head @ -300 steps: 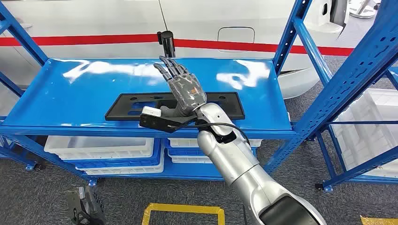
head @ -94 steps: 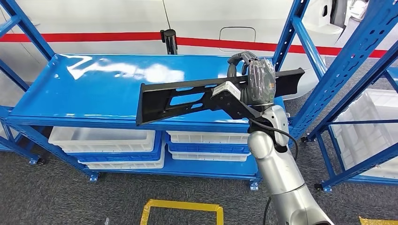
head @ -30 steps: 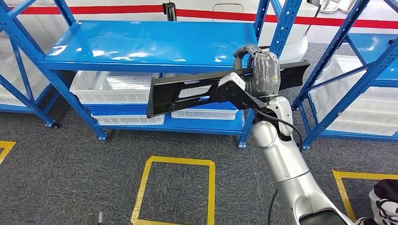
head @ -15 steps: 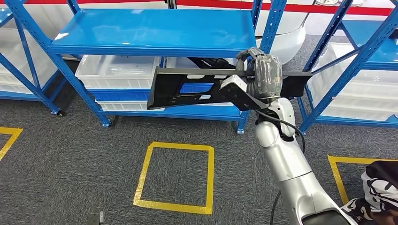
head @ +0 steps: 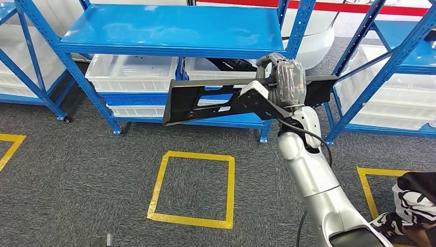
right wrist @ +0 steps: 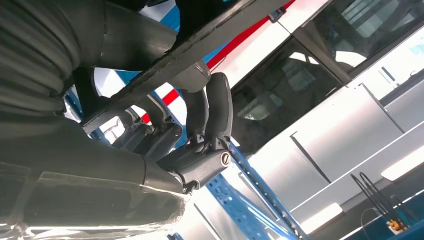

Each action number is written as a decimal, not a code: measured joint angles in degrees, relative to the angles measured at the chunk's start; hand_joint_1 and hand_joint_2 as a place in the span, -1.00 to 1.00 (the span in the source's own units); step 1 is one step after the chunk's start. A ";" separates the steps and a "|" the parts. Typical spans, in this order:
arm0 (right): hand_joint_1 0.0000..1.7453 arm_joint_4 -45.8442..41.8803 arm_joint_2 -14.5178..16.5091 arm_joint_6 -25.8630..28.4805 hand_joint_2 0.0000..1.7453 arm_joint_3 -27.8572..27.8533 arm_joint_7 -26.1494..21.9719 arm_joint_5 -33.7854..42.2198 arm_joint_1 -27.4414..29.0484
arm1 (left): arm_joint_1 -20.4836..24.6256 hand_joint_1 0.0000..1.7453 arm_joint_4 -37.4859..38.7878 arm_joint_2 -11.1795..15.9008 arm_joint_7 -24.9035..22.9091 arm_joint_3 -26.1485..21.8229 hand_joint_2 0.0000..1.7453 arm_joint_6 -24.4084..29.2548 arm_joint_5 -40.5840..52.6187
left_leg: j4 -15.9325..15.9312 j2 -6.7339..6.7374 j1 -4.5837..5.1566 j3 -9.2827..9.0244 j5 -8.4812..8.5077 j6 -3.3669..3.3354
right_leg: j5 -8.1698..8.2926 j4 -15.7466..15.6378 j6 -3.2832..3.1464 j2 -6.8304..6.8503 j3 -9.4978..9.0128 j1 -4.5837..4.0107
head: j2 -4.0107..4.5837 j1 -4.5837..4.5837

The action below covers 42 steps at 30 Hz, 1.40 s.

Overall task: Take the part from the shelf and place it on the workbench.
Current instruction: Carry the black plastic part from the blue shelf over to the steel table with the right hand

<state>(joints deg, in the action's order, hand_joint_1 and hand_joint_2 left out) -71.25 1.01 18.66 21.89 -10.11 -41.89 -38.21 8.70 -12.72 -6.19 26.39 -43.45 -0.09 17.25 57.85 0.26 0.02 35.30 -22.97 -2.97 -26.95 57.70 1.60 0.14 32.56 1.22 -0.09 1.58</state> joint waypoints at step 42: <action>1.00 2.64 -1.65 2.47 1.00 1.23 -0.74 -0.58 0.18 | -0.88 -1.00 0.01 0.12 0.77 -1.33 1.00 0.21 0.09 | -0.51 -0.26 -0.04 0.06 0.40 0.55 | 1.58 -0.92 0.33 -0.04 0.50 0.09 | 0.00 -0.10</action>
<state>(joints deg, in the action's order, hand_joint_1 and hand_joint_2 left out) -68.61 -0.64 21.13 23.12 -10.86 -42.47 -38.04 7.82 -12.71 -6.07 27.16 -44.78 0.11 17.33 57.34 0.00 -0.03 35.37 -22.57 -2.42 -25.37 56.78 1.94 0.10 33.06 1.31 -0.09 1.48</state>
